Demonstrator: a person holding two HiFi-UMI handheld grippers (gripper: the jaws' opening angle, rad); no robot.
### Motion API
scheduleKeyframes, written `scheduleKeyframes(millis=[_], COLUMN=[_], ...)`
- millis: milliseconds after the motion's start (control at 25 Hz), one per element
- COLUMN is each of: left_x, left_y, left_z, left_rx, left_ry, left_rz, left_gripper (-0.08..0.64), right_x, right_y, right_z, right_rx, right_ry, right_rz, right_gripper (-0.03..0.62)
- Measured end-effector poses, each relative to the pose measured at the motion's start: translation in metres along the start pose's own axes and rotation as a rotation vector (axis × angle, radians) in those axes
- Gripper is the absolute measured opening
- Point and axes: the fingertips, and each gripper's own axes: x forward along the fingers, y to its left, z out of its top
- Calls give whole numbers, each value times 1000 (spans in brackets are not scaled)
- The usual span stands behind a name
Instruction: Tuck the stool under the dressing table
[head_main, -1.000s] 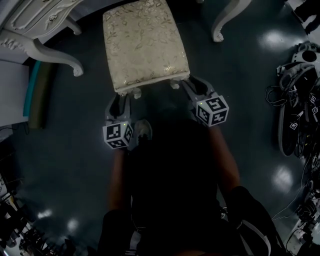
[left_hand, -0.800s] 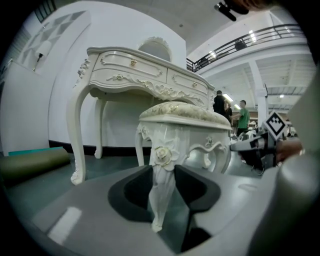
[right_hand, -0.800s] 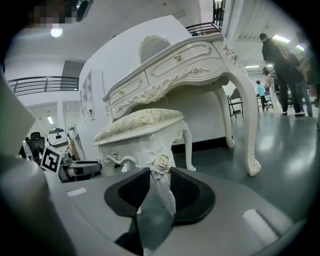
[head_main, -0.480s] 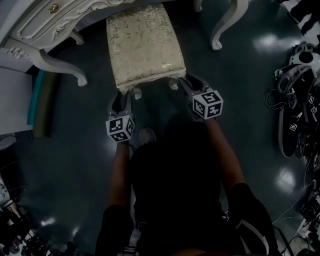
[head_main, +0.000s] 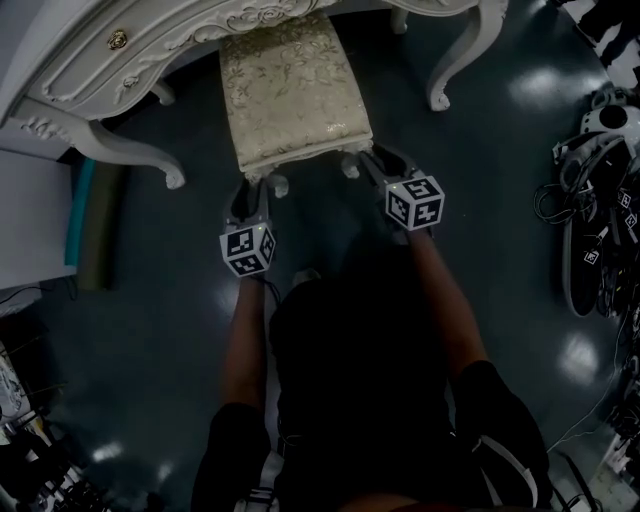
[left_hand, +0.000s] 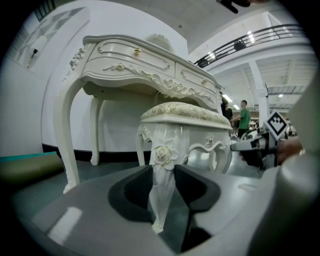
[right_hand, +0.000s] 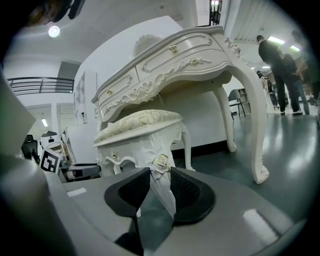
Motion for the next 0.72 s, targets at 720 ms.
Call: scheduleKeyframes(millis=[720], left_x=[68], left_y=[31], left_z=[26], left_rx=[-3], left_ry=[-48], left_rz=[-2], left_gripper=[146], right_x=[65], right_y=[-25], right_z=[33], right_rx=[12], right_ry=[-28], right_rz=[-44], right_gripper=[129])
